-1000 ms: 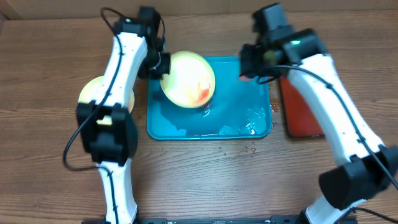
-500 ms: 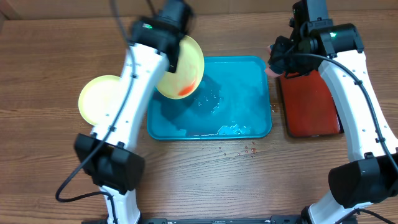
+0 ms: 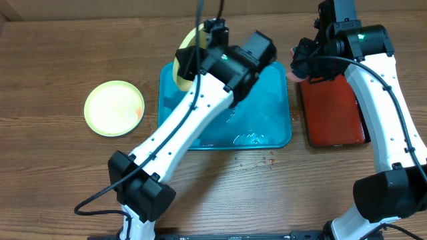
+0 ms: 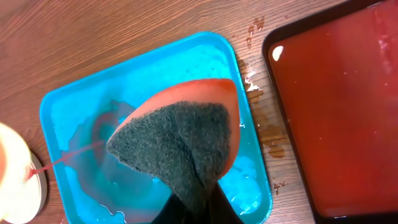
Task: Clean dirty plates on tray and stack at the side
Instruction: 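Lift the yellow plate with the left gripper and carry it left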
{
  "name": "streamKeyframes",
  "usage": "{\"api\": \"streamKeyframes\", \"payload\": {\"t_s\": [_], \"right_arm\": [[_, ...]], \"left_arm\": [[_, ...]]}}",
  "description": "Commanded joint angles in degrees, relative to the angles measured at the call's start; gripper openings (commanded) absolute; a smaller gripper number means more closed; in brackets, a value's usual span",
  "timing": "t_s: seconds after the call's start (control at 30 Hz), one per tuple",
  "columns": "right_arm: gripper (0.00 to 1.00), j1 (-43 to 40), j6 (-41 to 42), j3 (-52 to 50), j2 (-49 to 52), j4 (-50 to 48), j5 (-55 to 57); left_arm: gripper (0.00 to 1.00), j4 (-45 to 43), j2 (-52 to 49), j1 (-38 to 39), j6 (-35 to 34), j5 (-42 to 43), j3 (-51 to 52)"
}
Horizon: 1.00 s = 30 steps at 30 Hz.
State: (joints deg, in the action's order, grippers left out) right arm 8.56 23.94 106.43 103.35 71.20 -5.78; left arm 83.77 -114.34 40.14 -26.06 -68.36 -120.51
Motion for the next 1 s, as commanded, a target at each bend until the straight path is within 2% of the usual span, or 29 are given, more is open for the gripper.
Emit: {"api": "streamKeyframes", "payload": {"t_s": [0.0, 0.33, 0.47, 0.67, 0.87, 0.97], "right_arm": [[0.04, -0.3, -0.4, 0.1, -0.9, -0.3, -0.3], [0.04, -0.3, -0.4, 0.1, -0.9, -0.3, -0.3], [0.04, -0.3, -0.4, 0.1, -0.9, -0.1, -0.3], [0.04, -0.3, -0.4, 0.1, -0.9, 0.3, -0.3], [0.04, -0.3, -0.4, 0.1, -0.9, 0.3, -0.3], [0.04, -0.3, -0.4, 0.1, -0.9, 0.7, -0.3]], "left_arm": [[0.04, -0.2, 2.2, 0.4, -3.0, -7.8, -0.5], [0.04, -0.2, 2.2, 0.4, -4.4, -7.3, -0.5], [0.04, -0.2, 2.2, 0.2, -4.4, -2.2, -0.5], [0.04, -0.2, 2.2, -3.4, -1.5, 18.1, -0.5], [0.04, -2.4, 2.2, -11.6, 7.1, 44.4, -0.5], [0.04, -2.4, 2.2, -16.8, 8.9, 49.8, -0.5]]}}
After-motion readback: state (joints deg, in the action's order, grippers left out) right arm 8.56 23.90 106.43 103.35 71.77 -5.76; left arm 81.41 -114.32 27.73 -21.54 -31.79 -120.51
